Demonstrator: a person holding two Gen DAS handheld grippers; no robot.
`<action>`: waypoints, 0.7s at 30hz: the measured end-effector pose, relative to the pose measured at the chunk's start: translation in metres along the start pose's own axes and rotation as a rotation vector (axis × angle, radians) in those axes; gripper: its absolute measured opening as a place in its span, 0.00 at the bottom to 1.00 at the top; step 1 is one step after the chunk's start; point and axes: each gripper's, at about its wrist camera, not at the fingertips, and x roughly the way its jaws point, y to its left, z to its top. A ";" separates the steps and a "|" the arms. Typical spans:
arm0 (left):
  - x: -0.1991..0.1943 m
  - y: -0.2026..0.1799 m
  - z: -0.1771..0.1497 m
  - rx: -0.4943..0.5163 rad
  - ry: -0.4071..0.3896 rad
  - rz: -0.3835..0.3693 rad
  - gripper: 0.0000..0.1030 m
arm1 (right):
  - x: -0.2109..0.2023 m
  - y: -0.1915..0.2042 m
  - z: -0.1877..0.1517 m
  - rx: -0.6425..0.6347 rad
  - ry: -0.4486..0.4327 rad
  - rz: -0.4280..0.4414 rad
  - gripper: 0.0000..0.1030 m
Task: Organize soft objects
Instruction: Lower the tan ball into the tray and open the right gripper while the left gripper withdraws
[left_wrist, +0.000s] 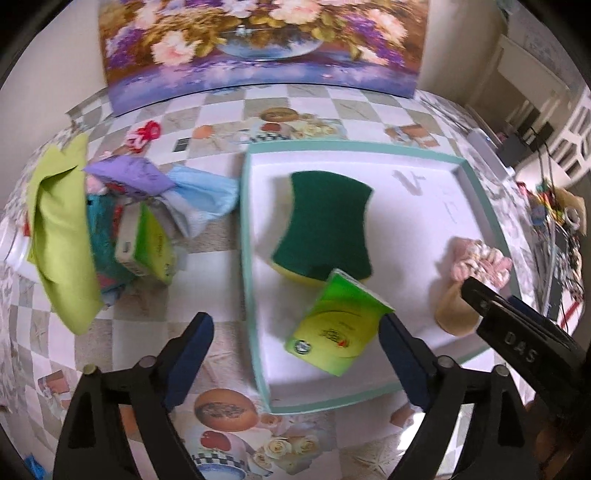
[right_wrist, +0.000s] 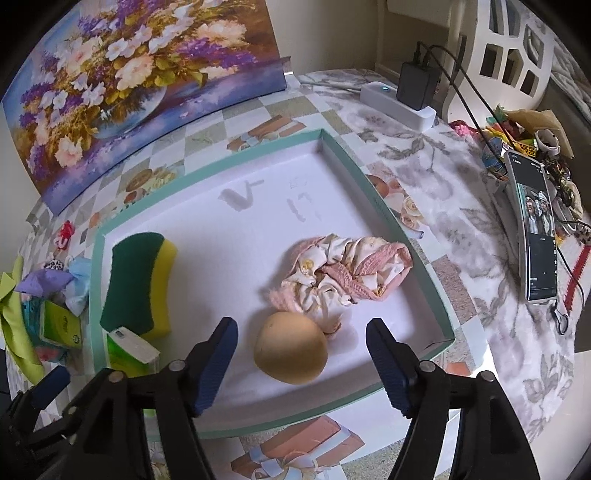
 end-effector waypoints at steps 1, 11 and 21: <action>0.001 0.003 0.000 -0.014 0.001 0.009 0.90 | 0.000 0.000 0.000 0.001 0.001 -0.005 0.75; 0.004 0.022 0.002 -0.095 0.019 0.025 0.95 | 0.004 -0.003 0.000 0.014 0.006 -0.025 1.00; 0.003 0.029 0.002 -0.122 0.019 0.031 0.98 | 0.000 -0.004 0.001 0.012 -0.014 -0.034 1.00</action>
